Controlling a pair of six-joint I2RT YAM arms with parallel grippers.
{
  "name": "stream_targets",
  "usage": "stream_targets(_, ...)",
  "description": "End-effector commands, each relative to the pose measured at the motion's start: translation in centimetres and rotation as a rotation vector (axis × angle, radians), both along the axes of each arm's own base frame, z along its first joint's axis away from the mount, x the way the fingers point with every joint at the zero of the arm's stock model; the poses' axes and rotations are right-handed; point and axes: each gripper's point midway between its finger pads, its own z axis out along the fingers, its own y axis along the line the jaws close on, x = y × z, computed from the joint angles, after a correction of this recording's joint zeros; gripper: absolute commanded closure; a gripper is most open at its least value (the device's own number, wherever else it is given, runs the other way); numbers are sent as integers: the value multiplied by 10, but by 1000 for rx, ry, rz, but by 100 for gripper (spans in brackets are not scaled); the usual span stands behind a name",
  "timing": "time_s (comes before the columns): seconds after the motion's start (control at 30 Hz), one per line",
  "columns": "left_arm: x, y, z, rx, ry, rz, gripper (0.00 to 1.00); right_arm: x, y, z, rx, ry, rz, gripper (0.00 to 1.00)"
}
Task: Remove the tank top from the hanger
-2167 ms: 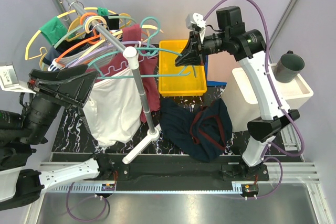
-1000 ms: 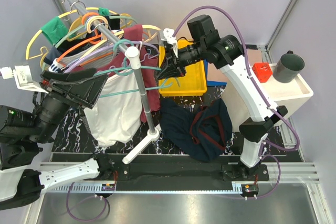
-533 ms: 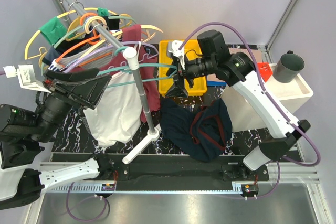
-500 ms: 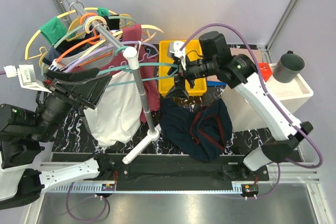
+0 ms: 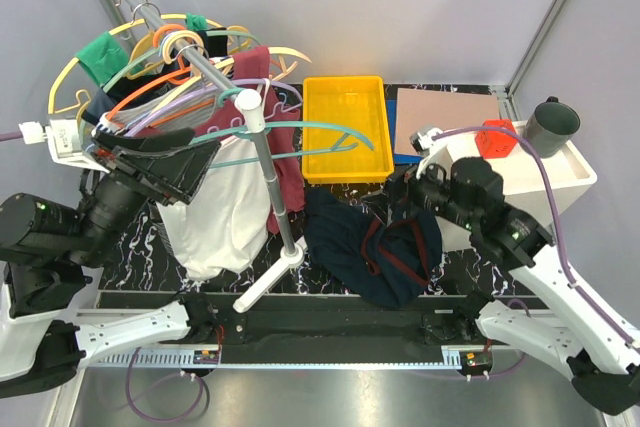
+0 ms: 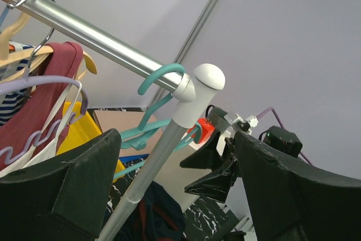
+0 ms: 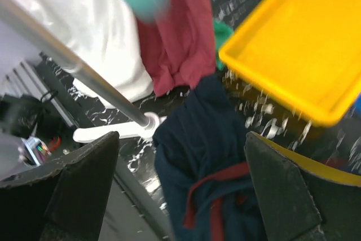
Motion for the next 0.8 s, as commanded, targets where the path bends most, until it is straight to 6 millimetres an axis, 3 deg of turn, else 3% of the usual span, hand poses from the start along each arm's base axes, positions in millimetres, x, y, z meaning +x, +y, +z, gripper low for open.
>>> stream_targets(0.0, 10, -11, -3, 6, 14, 18, 14, 12, -4, -33, 162, 210, -214, 0)
stream_targets(0.17, 12, -11, -21, 34, 43, 24, 13, 8, 5, -104, 46, 391, -254, 0)
stream_targets(0.27, 10, -9, -32, 6, 80, 20, 14, 14, -2, -141, -63, 467, -357, 0)
stream_targets(0.57, 6, -9, -39, -38, 116, -4, 14, 24, 6, -203, -259, 519, -461, 0)
stream_targets(0.77, 4, -11, -39, -38, 115, -21, 14, 4, 27, -221, -327, 508, -411, 0)
